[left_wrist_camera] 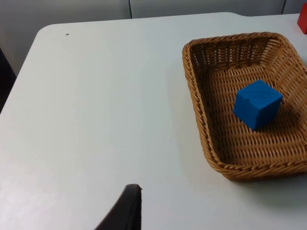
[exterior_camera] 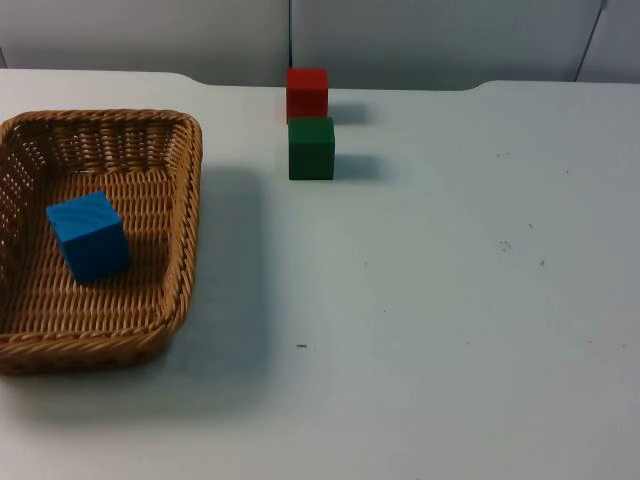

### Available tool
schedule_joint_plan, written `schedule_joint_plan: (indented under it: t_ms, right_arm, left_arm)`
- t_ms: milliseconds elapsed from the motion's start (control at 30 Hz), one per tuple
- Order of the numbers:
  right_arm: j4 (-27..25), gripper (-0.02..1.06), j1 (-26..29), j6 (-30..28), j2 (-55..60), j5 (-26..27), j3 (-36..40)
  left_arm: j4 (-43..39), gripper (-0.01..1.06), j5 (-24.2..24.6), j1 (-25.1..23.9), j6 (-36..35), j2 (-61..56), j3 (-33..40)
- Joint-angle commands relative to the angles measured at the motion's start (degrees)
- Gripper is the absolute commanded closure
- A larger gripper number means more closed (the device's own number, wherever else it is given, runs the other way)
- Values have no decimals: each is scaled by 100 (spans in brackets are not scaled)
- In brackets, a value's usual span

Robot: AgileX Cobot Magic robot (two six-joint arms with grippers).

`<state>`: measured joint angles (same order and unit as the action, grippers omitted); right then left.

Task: Pick up the basket with the left hand and place the blue cube into the basket with the right hand.

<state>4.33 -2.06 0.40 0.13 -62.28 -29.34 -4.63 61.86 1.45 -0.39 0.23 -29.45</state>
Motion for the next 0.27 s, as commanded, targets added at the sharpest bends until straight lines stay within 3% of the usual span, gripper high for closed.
schedule_joint_plan:
  t_ms: [0, 233]
  right_arm:
    - [-35, 0, 69, -40, -13, 63, 25]
    - [-35, 0, 210, -40, -13, 63, 25]
  left_arm:
    - [33, 0, -12, 42, 2, -23, 14]
    - [33, 0, -12, 42, 2, -23, 14]
